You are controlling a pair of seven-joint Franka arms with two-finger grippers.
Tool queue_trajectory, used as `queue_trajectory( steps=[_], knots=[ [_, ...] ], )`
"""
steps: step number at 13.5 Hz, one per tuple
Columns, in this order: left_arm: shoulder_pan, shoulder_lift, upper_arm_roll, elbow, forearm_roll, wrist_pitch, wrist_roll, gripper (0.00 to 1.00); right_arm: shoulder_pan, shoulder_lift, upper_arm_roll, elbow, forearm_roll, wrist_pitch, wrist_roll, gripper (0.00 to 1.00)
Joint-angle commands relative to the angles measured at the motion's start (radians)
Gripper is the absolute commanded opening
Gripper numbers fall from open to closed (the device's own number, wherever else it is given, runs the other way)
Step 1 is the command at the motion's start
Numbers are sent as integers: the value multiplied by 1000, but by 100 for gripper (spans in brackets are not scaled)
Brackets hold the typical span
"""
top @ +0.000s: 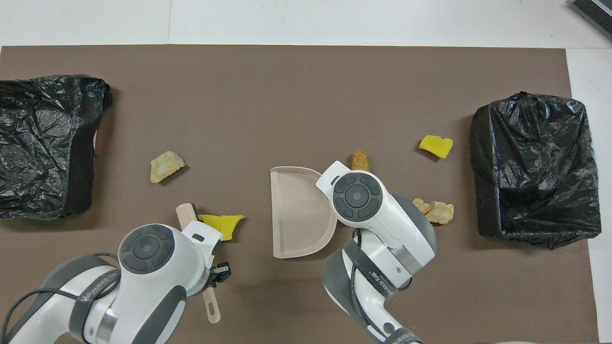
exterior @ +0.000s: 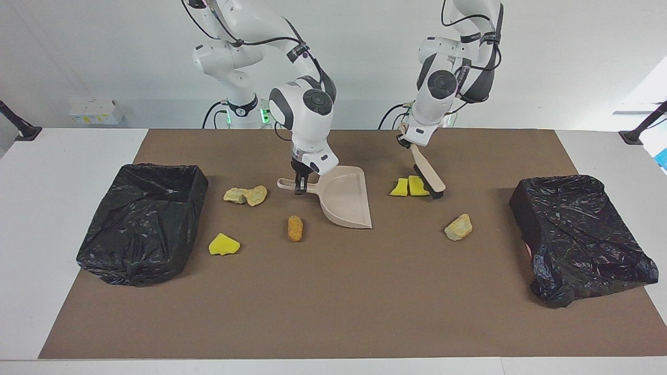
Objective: Sweep and dump trash in bin
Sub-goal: 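Sweep the yellow sponge pieces into the dustpan with the left gripper's brush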
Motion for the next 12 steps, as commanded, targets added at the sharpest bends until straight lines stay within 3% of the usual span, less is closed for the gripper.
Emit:
queue_trajectory(
  steps=[1, 3, 7, 12],
  knots=[
    [-121, 62, 6, -3, -53, 144, 4, 0, -3, 12, 4, -12, 21, 42, -16, 0],
    [-211, 94, 8, 45, -140, 181, 0, 0, 2, 21, 4, -11, 21, 52, -12, 0],
    [-249, 164, 6, 198, -163, 147, -3, 0, -2, 30, 2, -12, 20, 65, -9, 0],
    [-168, 160, 16, 284, -148, 40, 36, 0, -11, 32, 4, -11, 14, 66, -12, 0]
  ],
)
